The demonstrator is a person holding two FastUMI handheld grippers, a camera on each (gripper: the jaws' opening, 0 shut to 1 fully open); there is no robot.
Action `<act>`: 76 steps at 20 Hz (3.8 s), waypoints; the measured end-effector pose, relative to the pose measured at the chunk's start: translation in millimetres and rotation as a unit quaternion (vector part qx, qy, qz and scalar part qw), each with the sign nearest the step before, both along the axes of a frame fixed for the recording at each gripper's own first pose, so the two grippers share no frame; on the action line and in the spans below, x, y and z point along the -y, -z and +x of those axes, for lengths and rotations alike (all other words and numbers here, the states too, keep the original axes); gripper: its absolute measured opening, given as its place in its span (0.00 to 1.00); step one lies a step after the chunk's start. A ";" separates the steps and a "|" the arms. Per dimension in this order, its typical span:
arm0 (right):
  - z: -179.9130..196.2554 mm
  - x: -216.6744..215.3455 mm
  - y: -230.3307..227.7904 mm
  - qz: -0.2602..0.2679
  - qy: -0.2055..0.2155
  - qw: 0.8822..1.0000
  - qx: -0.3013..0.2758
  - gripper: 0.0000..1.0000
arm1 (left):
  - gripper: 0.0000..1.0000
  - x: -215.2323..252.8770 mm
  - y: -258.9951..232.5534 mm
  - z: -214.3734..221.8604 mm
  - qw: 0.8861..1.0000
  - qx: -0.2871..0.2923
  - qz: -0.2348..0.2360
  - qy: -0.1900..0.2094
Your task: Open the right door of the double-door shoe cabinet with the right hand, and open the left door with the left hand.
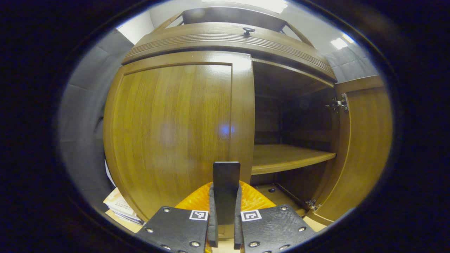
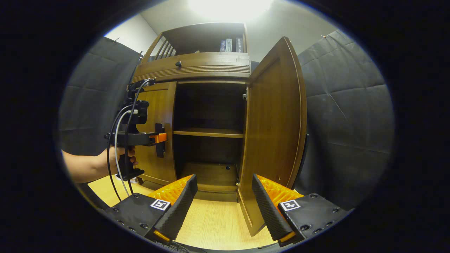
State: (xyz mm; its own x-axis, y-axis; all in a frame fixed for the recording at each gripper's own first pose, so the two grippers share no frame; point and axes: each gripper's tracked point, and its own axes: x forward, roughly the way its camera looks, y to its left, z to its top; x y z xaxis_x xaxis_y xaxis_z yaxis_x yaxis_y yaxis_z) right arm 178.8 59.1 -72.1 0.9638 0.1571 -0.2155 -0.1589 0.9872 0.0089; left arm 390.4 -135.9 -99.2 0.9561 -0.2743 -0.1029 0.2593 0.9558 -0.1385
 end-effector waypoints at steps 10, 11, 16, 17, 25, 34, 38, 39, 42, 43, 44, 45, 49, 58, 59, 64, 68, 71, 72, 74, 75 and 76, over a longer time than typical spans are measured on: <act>-13.3 -2.1 -4.1 0.008 -0.004 1.000 0.002 0.97 | 0.18 -2.8 -18.6 -11.3 1.000 0.004 -0.001 0.013; -15.1 -3.4 -5.0 0.008 -0.006 1.000 0.002 0.97 | 0.18 -2.8 -19.9 -13.4 1.000 0.003 -0.001 0.013; -17.4 -7.4 -6.2 0.010 -0.013 1.000 0.003 0.97 | 0.19 -9.6 -22.7 -25.1 1.000 -0.001 -0.001 0.013; -17.8 -6.9 -5.4 0.009 -0.013 1.000 0.004 0.97 | 0.18 -12.2 -22.0 -28.3 1.000 -0.003 -0.002 0.012; -35.5 -17.0 -13.9 0.014 -0.029 0.999 0.014 0.97 | 0.18 -27.7 -20.1 -46.5 1.000 -0.007 -0.004 0.002; -46.6 -29.6 -22.2 0.009 -0.050 0.999 0.020 0.97 | 0.17 -51.0 -20.3 -59.6 1.000 -0.006 -0.007 -0.027; -50.8 -40.8 -19.7 0.008 -0.065 0.998 0.016 0.97 | 0.18 -60.0 -21.5 -63.9 0.999 -0.008 -0.009 -0.043; -52.5 -43.4 -19.3 0.007 -0.069 0.997 0.015 0.97 | 0.19 -62.8 -20.3 -64.6 0.999 -0.008 -0.009 -0.047; -54.7 -48.5 -21.1 0.005 -0.078 0.997 0.017 0.97 | 0.17 -72.0 -18.7 -66.2 0.998 -0.008 -0.005 -0.057; -54.7 -50.1 -21.4 0.003 -0.080 0.997 0.017 0.97 | 0.17 -74.6 -18.0 -66.4 0.998 -0.008 -0.004 -0.061; -55.9 -50.5 -22.1 0.000 -0.082 0.996 0.019 0.98 | 0.17 -78.4 -18.2 -67.3 0.998 -0.007 -0.002 -0.065; -56.6 -51.2 -23.1 -0.001 -0.083 0.996 0.020 0.98 | 0.17 -82.0 -17.2 -68.3 0.998 -0.007 -0.001 -0.069; -58.3 -54.4 -23.8 0.000 -0.087 0.996 0.020 0.97 | 0.18 -96.6 -15.2 -70.6 0.996 -0.007 0.009 -0.087; -56.5 -68.6 -25.7 -0.003 -0.095 0.995 0.018 0.97 | 0.09 -145.6 -8.6 -67.2 0.990 0.007 0.040 -0.134; -56.1 -70.1 -27.1 -0.002 -0.096 0.995 0.019 0.97 | 0.11 -150.9 -8.0 -67.8 0.989 0.008 0.042 -0.138; -52.3 -79.1 -35.2 0.012 -0.095 0.995 0.025 0.97 | 0.11 -163.7 -5.9 -76.7 0.988 0.004 0.041 -0.150; -55.1 -77.8 -42.0 0.018 -0.088 0.995 0.033 0.97 | 0.11 -186.4 -12.3 -82.0 0.982 0.011 0.050 -0.179; -60.2 -75.3 -48.4 0.020 -0.083 0.996 0.040 0.97 | 0.10 -195.7 -14.6 -93.9 0.981 0.011 0.043 -0.189; -62.6 -74.2 -51.0 0.018 -0.081 0.996 0.043 0.97 | 0.09 -194.2 -17.3 -98.8 0.981 0.012 0.040 -0.188; -66.9 -73.3 -55.7 0.017 -0.079 0.996 0.048 0.97 | 0.09 -196.9 -22.9 -105.0 0.981 0.020 0.046 -0.187; -69.6 -72.4 -59.3 0.019 -0.077 0.996 0.051 0.97 | 0.10 -196.1 -25.7 -106.9 0.981 0.025 0.048 -0.184; -72.6 -71.1 -60.7 0.021 -0.075 0.996 0.053 0.97 | 0.11 -194.3 -28.2 -109.6 0.982 0.028 0.047 -0.180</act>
